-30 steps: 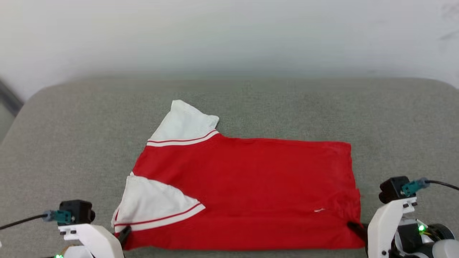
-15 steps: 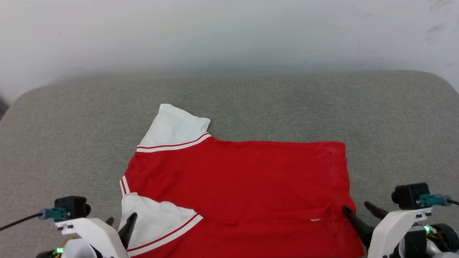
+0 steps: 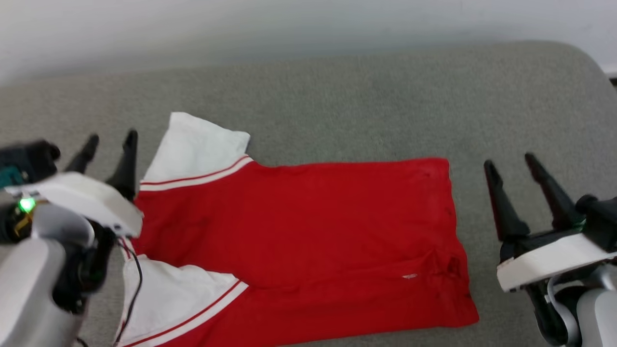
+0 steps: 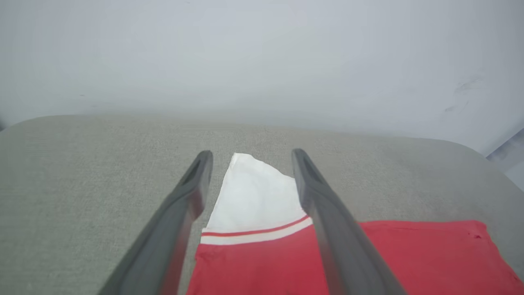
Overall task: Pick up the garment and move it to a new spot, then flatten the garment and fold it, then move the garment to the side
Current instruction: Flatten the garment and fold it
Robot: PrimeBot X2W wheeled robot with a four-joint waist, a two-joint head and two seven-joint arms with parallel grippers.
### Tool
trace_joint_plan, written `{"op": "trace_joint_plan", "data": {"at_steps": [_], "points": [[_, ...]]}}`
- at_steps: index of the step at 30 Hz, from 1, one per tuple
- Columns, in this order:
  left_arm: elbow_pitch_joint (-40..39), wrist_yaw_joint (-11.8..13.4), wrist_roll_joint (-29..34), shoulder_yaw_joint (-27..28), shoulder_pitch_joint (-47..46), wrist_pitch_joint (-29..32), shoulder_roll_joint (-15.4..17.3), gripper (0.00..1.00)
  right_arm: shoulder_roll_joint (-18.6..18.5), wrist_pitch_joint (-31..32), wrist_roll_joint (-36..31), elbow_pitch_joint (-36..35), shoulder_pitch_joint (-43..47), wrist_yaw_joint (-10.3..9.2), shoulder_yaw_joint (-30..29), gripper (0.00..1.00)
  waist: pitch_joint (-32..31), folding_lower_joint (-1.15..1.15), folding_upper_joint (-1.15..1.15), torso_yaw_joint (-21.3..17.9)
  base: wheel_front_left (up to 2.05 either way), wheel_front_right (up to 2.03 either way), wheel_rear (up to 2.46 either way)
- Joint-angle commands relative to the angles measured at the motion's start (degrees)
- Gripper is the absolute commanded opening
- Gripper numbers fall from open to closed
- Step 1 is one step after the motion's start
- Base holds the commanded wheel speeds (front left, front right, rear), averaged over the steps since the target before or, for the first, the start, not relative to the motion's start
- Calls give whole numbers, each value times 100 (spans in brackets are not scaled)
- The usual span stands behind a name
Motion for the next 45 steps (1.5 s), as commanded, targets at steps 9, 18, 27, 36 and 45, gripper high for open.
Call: {"op": "trace_joint_plan", "data": {"at_steps": [9, 18, 27, 36, 45], "points": [[550, -519, -130, 161, -1898, 651, 318, 100, 409, -606, -313, -465, -625, -4, -59, 100, 1665, -1, 0, -555, 0, 0, 0], [1533, -1032, -562, -240, -3028, 2813, 942, 100, 590, -753, -263, -357, -732, -4, 35, 100, 2073, -1, 0, -948, 0, 0, 0], [1989, -856, -914, -604, -3071, 4497, 1208, 100, 655, -784, -140, -210, -749, -4, 99, 100, 2265, -1, 0, -1131, 0, 0, 0], [2281, -822, -1119, -715, -2712, 4481, 778, 0, 584, -448, 155, -32, -801, -4, 220, 100, 2260, -1, 0, -1121, 0, 0, 0], [2283, -1047, -962, -536, -3107, 3663, 577, 0, 212, 1036, 1024, 495, -1327, -4, 304, 100, 1955, -1, 0, -740, 0, 0, 0]]}}
